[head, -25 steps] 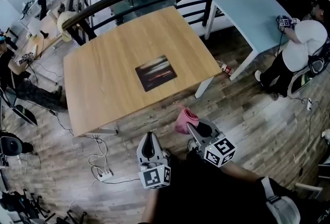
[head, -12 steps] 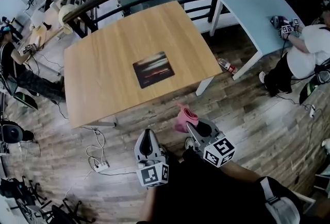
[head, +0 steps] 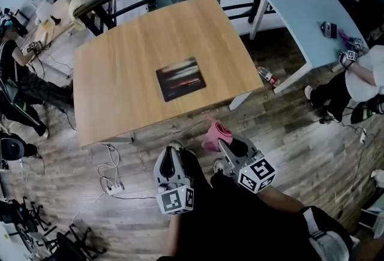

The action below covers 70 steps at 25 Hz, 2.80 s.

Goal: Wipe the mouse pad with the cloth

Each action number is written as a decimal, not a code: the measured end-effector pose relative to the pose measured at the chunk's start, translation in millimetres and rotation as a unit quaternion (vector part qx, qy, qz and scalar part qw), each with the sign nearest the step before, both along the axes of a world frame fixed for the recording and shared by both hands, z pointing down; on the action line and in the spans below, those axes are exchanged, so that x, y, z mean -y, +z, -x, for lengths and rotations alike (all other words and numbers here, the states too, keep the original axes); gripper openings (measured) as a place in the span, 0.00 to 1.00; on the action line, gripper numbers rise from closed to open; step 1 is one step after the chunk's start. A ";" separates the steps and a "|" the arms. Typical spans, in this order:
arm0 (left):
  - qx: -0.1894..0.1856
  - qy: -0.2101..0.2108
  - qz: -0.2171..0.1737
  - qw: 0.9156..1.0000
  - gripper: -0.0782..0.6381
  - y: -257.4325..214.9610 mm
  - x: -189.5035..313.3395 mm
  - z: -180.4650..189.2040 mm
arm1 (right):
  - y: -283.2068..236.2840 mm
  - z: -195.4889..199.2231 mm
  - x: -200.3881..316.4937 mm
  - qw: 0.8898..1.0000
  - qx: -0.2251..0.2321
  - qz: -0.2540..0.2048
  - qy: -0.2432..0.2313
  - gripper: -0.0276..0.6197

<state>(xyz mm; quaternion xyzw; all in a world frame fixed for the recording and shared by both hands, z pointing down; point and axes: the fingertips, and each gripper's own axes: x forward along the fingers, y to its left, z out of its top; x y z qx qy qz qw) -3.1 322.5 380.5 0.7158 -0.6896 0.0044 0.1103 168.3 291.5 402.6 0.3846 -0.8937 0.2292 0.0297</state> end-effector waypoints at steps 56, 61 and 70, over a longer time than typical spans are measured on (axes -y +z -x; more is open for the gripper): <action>0.082 0.223 0.374 0.896 0.16 295.1 238.1 82.7 | 159.0 250.5 340.7 0.975 -0.113 0.151 -0.119 0.14; 0.084 0.218 0.406 0.884 0.15 319.6 245.1 75.1 | 190.5 262.0 357.0 0.968 -0.112 0.179 -0.139 0.14; 0.059 0.212 0.452 0.864 0.14 343.6 243.6 66.3 | 244.7 287.9 370.0 0.952 -0.125 0.220 -0.170 0.14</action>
